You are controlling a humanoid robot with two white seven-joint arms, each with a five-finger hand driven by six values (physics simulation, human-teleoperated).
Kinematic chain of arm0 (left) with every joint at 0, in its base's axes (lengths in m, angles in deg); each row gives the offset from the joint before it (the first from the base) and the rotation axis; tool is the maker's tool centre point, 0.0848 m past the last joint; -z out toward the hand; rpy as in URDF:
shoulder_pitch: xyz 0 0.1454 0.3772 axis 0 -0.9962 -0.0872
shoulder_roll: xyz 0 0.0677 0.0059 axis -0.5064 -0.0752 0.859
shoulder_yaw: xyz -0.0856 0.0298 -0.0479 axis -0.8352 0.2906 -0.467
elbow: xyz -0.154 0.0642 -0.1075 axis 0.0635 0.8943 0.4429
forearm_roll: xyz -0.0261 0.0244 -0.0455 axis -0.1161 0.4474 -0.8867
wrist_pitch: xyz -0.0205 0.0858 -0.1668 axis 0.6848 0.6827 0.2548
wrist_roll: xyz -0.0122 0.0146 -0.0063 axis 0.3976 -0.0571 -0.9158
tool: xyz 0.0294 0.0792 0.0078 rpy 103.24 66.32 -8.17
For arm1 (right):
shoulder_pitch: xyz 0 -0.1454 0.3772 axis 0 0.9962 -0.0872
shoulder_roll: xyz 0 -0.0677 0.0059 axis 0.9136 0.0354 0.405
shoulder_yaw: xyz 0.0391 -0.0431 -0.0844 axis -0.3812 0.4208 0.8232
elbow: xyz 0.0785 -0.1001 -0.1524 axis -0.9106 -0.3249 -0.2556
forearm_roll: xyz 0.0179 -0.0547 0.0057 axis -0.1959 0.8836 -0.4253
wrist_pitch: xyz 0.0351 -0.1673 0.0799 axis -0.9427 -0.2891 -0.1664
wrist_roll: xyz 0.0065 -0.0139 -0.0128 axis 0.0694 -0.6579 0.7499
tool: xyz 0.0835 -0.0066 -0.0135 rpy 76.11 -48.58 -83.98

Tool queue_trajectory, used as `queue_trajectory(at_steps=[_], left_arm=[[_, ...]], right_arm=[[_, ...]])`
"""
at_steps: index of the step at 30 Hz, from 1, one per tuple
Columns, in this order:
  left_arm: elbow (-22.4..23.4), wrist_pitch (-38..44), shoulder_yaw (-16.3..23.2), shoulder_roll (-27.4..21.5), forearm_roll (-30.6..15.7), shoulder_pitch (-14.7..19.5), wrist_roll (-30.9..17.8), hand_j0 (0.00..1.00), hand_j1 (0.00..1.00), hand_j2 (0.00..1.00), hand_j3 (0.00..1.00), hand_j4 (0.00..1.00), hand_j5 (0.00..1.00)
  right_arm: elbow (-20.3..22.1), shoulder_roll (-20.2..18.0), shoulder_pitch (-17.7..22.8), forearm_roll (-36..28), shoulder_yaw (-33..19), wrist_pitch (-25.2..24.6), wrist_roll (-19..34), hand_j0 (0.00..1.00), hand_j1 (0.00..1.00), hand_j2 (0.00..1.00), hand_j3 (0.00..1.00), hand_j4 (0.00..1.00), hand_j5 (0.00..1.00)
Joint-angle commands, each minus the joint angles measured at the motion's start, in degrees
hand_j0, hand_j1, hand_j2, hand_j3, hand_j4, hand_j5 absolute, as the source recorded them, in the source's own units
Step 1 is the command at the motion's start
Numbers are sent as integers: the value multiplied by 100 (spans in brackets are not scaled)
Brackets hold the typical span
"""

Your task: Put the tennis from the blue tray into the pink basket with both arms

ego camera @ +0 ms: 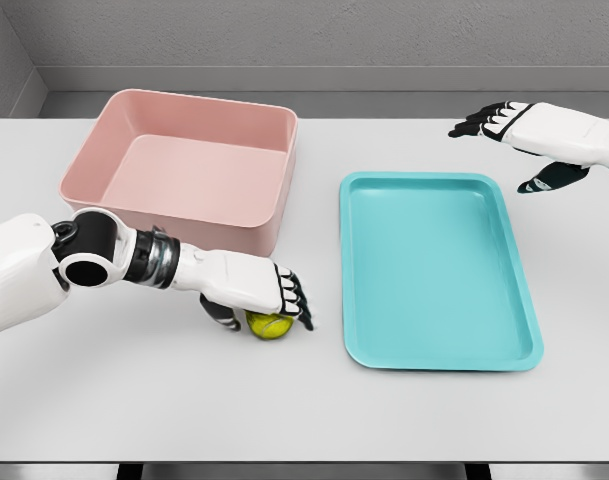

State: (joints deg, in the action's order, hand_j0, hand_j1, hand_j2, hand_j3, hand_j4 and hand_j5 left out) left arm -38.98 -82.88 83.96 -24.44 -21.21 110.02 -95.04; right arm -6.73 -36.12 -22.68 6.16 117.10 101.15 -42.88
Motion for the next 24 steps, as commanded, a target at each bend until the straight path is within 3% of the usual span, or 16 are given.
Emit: queue_trajectory(at_steps=[1,6,9,16,24], left_arm=[[7,12,-4,0,-35,0,6,64,64,64,64,64,64],[7,12,-4,-18,-35,-9,6,62,62,62,62,62,62],[-2,12,-13,-35,-35,-9,6,54,54,54,54,54,54],[-11,12,-22,-26,-53,-17,6,52,52,52,52,52,52],[-564,12,-294,-404,-263,53,-3,51,51,51,51,51,51]], right_arm=[[-5,-6,0,-37,-6,-10,-3,100,100,100,100,100,100],[-5,-6,0,-37,-6,-10,-3,100,100,100,100,100,100],[4,-6,0,-37,-6,-10,-3,100,100,100,100,100,100],[4,-6,0,-37,-6,-10,-3,100,100,100,100,100,100],[4,-6,0,-37,-6,-10,-3,100,100,100,100,100,100]])
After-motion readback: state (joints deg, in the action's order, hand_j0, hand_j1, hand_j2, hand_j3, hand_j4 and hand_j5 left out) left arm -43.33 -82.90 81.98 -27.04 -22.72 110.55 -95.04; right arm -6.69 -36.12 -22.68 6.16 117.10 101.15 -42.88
